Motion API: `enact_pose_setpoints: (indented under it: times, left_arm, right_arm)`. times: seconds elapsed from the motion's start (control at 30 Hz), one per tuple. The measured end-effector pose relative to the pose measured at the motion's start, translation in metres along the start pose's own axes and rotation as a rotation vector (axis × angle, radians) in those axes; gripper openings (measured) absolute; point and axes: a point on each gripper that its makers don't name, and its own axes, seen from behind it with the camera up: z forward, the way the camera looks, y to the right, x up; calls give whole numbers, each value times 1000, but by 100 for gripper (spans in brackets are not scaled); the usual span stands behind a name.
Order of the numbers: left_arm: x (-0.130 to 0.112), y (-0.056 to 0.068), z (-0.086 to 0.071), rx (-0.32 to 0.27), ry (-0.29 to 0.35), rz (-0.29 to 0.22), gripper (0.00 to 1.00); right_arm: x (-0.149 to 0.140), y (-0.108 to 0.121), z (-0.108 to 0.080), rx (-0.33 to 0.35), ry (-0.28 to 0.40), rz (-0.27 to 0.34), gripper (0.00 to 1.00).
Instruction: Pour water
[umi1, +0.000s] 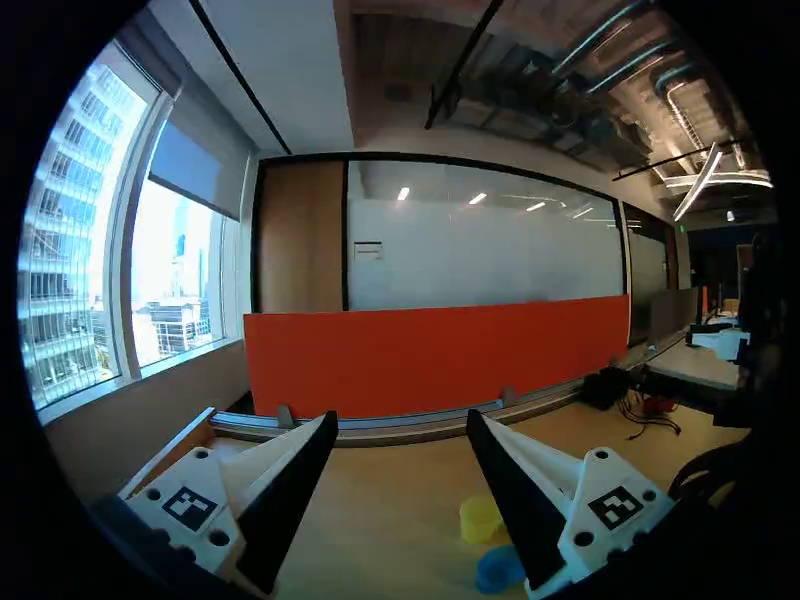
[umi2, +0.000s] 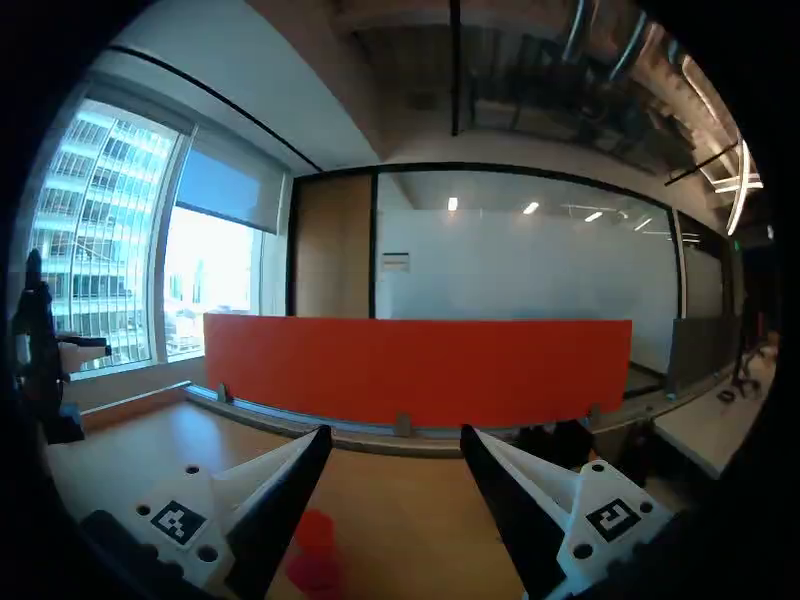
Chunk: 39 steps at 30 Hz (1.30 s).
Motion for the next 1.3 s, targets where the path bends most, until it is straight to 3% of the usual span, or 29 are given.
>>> enact_pose_setpoints:
  times: [0.17,0.37,0.67,0.87,1.07,1.3]
  left_arm:
    - [2,8,5,-45,-14,-13,95]
    - [4,14,9,-90,-12,12,95]
    - [-3,33,11,-215,-39,40,95]
    - [-9,53,6,-330,-57,21,95]
    - [-9,66,-1,-398,-63,12,95]
    - [-18,69,-4,-429,-83,13,95]
  right_arm:
    - [1,-2,2,20,-7,21,99]
    - [0,-15,4,97,-25,22,99]
    - [8,-72,-9,345,-30,7,99]
    - [18,-103,-17,499,-20,35,99]
    - [18,-116,-17,565,-23,37,99]
    - [7,-131,-20,618,-47,-14,99]
